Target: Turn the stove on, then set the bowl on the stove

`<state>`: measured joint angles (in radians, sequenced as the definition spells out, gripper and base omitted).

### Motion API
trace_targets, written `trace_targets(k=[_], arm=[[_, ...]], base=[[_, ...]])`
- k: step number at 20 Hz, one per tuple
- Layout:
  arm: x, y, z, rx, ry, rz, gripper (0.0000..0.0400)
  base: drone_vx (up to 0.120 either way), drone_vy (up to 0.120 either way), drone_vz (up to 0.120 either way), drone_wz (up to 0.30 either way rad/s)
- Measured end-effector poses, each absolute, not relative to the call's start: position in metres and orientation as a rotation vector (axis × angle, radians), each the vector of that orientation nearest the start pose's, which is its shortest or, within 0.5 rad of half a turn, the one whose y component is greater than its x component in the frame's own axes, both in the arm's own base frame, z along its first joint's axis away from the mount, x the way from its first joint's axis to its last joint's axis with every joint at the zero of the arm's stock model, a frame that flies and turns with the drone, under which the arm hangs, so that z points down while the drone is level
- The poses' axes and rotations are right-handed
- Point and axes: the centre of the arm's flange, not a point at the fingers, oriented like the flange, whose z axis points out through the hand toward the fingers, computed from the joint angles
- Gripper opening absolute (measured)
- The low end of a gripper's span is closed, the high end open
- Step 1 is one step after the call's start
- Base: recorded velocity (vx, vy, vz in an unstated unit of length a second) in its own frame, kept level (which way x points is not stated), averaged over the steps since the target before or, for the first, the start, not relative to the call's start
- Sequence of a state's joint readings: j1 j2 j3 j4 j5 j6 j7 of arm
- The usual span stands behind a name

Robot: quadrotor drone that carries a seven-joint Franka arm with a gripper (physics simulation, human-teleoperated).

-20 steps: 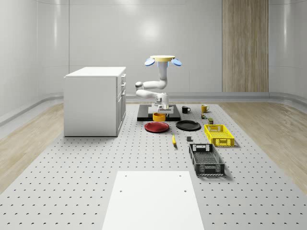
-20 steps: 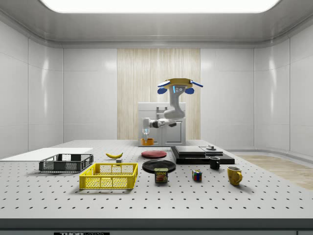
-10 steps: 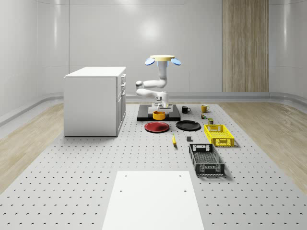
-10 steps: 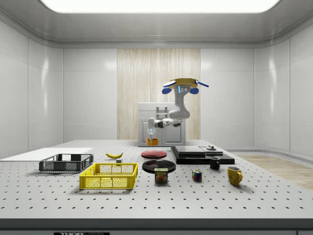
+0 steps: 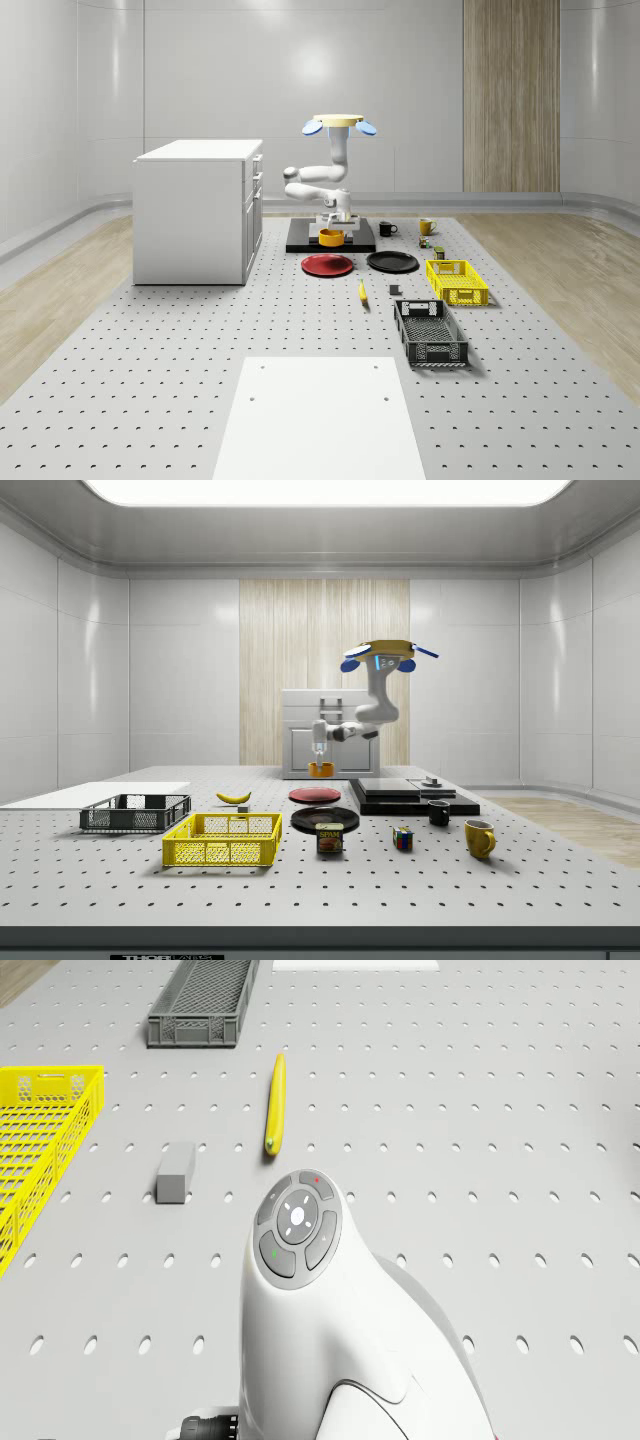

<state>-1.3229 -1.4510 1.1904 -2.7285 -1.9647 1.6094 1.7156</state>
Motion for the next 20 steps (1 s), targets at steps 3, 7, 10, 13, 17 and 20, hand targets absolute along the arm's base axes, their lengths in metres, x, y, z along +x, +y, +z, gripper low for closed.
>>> trace_targets(k=[3, 7, 10, 13, 17, 20], arm=[[0.3367, -0.0160, 0.5548, 0.001, -0.002, 0.775, 0.0102], [0.3367, -0.0160, 0.5548, 0.001, -0.002, 0.775, 0.0102], [0.3367, -0.0160, 0.5548, 0.001, -0.002, 0.775, 0.0102], [0.3367, -0.0160, 0.5548, 0.001, -0.002, 0.775, 0.0102], [0.3367, -0.0160, 0.5548, 0.001, -0.002, 0.775, 0.0102], [0.3367, -0.0160, 0.5548, 0.001, -0.002, 0.775, 0.0102]], base=[[-0.120, 0.000, 0.000, 0.000], [-0.120, 0.000, 0.000, 0.000], [-0.120, 0.000, 0.000, 0.000], [-0.120, 0.000, 0.000, 0.000], [-0.120, 0.000, 0.000, 0.000], [-0.120, 0.000, 0.000, 0.000]])
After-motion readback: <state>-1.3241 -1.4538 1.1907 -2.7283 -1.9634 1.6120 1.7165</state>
